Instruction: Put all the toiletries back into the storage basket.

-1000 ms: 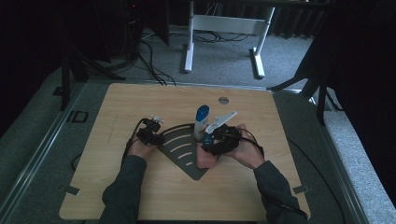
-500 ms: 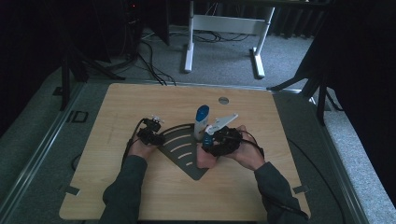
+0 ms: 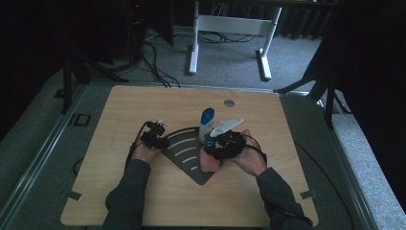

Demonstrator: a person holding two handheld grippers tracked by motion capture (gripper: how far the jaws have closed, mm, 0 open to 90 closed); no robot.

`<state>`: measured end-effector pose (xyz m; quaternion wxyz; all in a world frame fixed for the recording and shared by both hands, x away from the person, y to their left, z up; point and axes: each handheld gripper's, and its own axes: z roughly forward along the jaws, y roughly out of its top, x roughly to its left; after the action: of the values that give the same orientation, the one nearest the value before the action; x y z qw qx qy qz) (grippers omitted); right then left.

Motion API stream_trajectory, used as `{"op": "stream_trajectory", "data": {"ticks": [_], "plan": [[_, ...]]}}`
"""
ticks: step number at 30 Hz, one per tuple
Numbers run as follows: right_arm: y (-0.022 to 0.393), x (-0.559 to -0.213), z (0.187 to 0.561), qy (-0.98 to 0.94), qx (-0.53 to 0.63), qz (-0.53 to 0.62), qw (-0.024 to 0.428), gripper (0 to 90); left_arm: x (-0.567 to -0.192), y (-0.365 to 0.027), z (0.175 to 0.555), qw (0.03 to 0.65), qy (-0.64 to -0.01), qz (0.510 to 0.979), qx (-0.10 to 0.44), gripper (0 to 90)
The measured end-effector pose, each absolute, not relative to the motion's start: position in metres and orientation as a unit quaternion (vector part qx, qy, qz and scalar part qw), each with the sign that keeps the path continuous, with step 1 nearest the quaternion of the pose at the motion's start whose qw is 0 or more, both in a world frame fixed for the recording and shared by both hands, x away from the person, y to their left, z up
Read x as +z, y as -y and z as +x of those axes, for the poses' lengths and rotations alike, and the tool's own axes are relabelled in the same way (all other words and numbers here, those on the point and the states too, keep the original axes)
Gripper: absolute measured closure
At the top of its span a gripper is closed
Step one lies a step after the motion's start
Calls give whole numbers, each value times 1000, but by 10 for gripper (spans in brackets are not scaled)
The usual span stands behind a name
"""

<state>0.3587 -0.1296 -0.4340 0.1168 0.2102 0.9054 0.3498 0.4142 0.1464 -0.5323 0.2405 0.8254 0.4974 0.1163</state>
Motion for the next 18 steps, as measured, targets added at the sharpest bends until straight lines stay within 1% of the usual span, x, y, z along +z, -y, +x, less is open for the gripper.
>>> {"op": "stream_trajectory", "data": {"ticks": [9, 18], "plan": [[129, -430, 360, -905, 353, 209, 112, 529, -532, -147, 414, 241, -498, 825, 115, 719], [142, -433, 357, -903, 359, 211, 101, 526, -532, -147, 414, 241, -498, 825, 115, 719]]}}
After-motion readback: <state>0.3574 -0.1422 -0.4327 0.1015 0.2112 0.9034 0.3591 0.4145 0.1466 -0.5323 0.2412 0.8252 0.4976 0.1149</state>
